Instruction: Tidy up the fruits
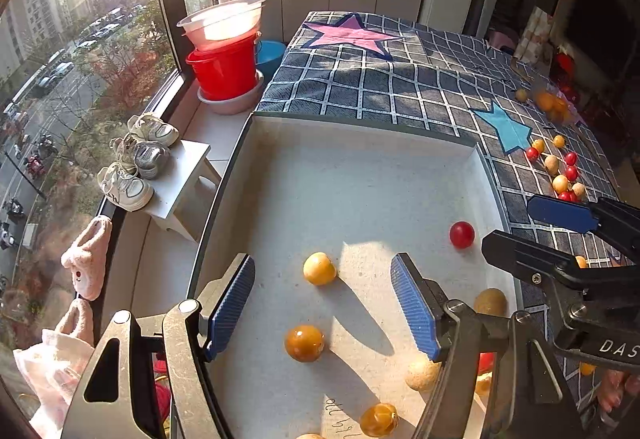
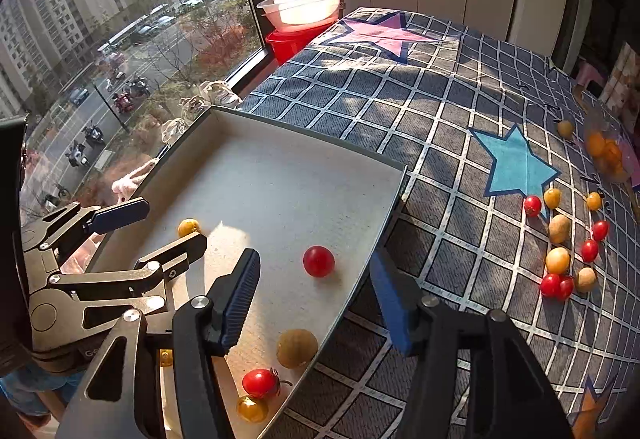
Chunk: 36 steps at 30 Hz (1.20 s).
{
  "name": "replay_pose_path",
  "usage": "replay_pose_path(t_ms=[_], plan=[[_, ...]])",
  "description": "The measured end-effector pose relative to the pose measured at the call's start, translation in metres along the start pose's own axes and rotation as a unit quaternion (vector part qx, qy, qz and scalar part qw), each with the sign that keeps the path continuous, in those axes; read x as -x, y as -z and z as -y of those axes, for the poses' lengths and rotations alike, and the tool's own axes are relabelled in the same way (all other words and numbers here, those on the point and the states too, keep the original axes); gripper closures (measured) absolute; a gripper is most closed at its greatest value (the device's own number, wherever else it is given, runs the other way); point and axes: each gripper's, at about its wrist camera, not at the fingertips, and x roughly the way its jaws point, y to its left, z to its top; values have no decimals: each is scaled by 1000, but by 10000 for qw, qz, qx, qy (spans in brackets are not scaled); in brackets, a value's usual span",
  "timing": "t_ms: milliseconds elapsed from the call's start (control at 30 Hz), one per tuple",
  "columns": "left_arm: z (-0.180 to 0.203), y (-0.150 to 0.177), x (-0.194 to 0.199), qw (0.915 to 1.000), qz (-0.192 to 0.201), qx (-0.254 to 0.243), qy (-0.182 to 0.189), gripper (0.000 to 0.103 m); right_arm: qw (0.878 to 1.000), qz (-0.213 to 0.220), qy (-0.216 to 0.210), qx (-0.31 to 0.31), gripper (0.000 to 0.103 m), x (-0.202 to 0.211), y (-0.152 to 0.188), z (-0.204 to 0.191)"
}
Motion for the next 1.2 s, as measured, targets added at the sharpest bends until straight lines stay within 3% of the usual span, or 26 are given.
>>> replay_pose_path(t_ms=[33,100,133,467,600,700,867,1200], plan=[[-1,2,6,10000,58,22,69,31,10000,24,-19,-32,25,4,1,1],[-3,9,18,9998,164,58,104,10,9999,27,-64,-130,23,10,7,4],[-4,12,24,9996,271,103,27,5,9997,8,-107,-209,22,12,9,6],[18,44,48,9997,78,-123,-192,1,9963,-321,-286,-741,18,28,35,13],[26,58,61,9994,44,-180,-287,1,9976,-306,-241,-573,0,39,45,1],[28,69,67,9991,-60,-128,-399,1,9983,-288,-149,-480,0,48,50,-7],[25,85,76,9990,-161,36,-422,1,9961,-648,-155,-576,0,47,55,-11],[16,94,77,9981,-273,283,-480,1,9956,-693,-205,-594,0,53,61,-15]])
